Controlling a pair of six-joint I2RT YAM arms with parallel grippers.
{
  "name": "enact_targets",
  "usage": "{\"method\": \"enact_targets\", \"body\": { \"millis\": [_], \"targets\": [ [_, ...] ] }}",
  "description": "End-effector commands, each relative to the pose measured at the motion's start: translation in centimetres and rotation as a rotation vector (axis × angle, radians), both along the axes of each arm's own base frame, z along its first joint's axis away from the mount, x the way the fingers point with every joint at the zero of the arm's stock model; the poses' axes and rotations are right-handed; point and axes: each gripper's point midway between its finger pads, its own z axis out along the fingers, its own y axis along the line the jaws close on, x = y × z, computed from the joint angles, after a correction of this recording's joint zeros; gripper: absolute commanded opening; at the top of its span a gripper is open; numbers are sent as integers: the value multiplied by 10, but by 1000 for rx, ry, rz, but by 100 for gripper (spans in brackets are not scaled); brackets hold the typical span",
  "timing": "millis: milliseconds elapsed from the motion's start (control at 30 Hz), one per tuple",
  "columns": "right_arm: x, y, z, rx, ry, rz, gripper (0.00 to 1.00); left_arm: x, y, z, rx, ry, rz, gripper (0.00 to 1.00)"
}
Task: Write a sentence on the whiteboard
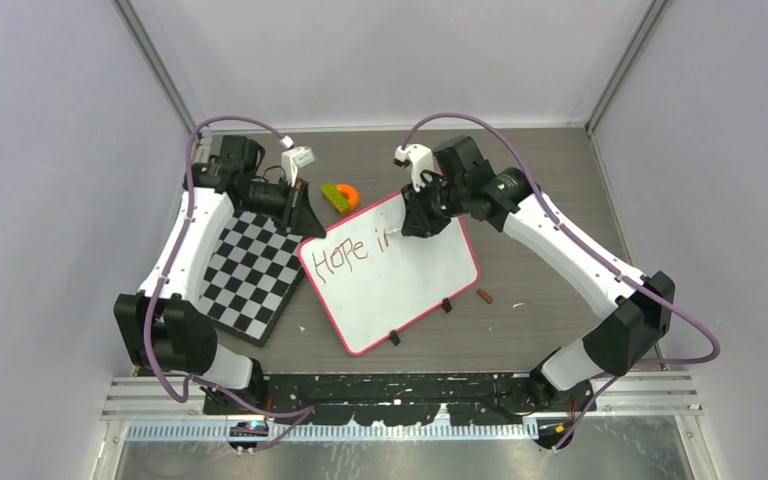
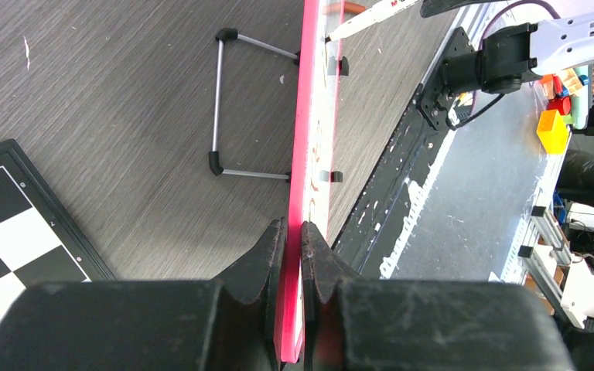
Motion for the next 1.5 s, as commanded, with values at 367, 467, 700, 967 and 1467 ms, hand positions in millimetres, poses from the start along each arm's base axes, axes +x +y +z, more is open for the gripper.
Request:
{"method": "enact_targets", "body": {
  "millis": [367, 467, 700, 967, 1467],
  "targets": [
    [29, -11, 21, 12, -98, -63, 0, -11, -1, 1, 16, 27, -17, 0],
    [25, -10, 17, 11, -78, -52, 0, -12, -1, -1, 19, 30, -16, 0],
    [8, -13, -3, -5, -10, -17, 0, -11, -1, -2, 21, 34, -14, 0],
    [-8, -15, -12, -7, 32, 16, 0, -10, -1, -3, 18, 39, -15, 0],
    [2, -28, 31, 78, -31, -7, 0, -10, -2, -3, 16, 39, -17, 0]
  ]
}}
